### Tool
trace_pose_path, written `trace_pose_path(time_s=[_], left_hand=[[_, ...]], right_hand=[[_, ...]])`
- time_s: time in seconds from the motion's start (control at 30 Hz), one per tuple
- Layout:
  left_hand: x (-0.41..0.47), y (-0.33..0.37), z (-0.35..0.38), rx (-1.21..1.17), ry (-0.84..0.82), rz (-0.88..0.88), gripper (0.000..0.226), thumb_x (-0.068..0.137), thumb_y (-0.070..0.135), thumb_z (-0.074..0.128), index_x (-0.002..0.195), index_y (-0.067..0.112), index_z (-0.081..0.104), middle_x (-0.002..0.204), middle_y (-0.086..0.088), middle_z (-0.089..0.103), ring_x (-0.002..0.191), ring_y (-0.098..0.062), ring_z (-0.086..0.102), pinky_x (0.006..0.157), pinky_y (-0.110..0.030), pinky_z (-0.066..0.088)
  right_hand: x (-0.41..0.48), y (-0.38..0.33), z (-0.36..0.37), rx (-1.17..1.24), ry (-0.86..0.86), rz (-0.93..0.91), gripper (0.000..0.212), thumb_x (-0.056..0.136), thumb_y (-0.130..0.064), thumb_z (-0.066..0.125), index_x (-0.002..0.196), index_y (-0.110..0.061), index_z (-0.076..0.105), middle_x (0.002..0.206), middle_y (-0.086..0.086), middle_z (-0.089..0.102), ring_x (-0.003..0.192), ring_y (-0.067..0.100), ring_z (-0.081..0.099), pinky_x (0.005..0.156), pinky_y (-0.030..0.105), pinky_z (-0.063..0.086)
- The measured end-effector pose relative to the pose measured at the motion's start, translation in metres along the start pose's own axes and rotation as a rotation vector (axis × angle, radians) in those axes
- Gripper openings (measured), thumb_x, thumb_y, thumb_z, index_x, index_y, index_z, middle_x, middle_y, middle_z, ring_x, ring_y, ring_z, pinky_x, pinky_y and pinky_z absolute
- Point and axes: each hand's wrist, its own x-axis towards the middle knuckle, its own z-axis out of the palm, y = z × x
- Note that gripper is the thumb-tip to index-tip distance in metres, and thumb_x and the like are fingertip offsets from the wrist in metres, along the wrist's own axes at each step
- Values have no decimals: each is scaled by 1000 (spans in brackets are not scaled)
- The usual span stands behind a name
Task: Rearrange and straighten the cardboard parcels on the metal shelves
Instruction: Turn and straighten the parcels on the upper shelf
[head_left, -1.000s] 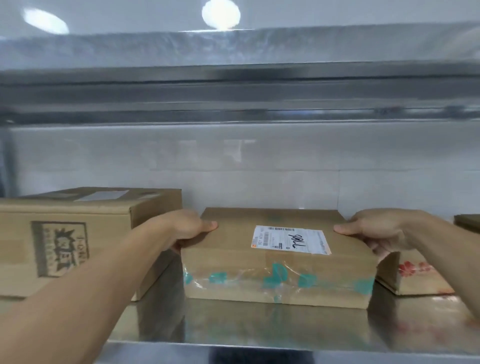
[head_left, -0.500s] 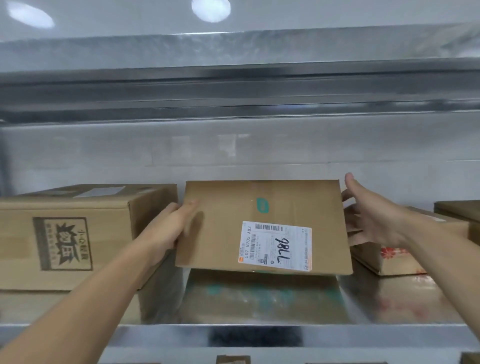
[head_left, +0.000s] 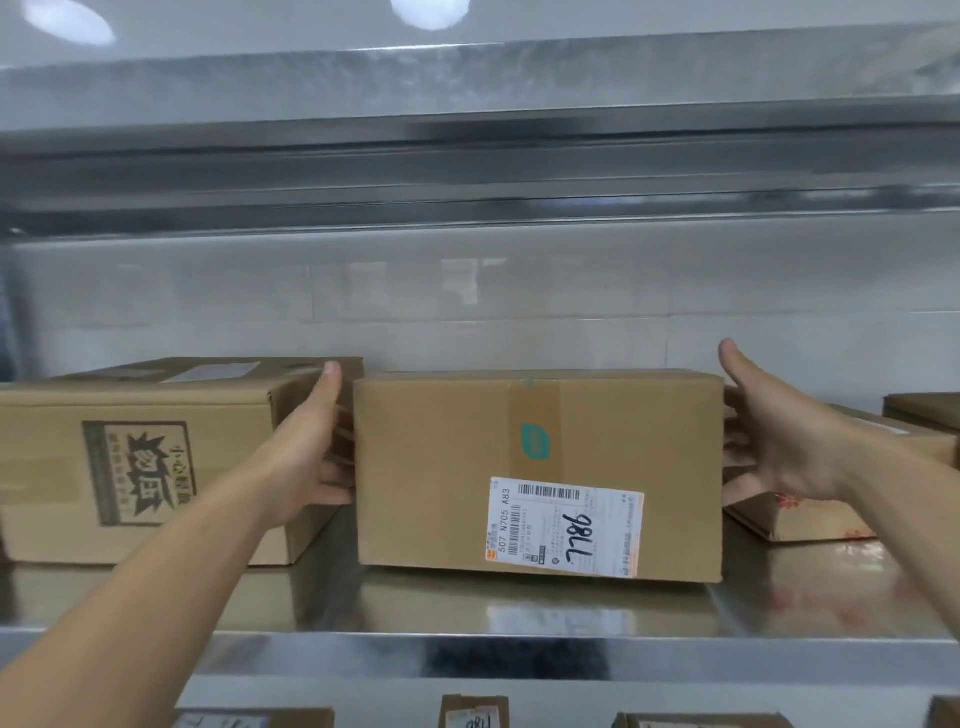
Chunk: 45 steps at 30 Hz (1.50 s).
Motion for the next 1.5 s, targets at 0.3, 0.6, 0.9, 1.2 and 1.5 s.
trace_pose_path(time_s=[0.3,0.6,0.9,1.2,1.5], left_hand=[[16,56,7,308,-93,-134,66,92,65,56,140,21,44,130,-12,56,105,-37,66,78,-44,58],[38,68,10,558,-164,-180,46,95,55,60,120,17,59,117,-15,65,91,-37,74,70,-37,60],[54,70,16,654,-174,-174,42,95,54,60,113,16,66,108,-16,71,80,-36,76,66,-37,61],[38,62,17,558,-150,-118,36,99,52,54,120,22,57,121,-10,60,99,-32,70,74,-42,60],[18,40,14,235,-25,88,30,101,45,55,113,19,64,102,-5,67,87,-18,61,74,-33,50]], right_hand=[[8,-41,11,-190,-2,132,36,96,-47,62,85,-13,57,70,6,39,45,20,40,77,58,60],[31,-52,7,-392,2,171,50,89,-47,73,114,-4,68,106,22,61,81,41,70,81,61,61],[43,-54,7,-535,-13,88,38,98,-40,65,108,-4,73,97,20,70,74,33,72,58,41,63],[32,-47,9,-513,7,16,38,98,-43,63,108,-8,72,101,21,69,84,35,70,71,47,63],[1,-36,11,-339,17,-143,48,100,-54,54,111,-10,70,107,16,70,94,33,69,72,43,60]])
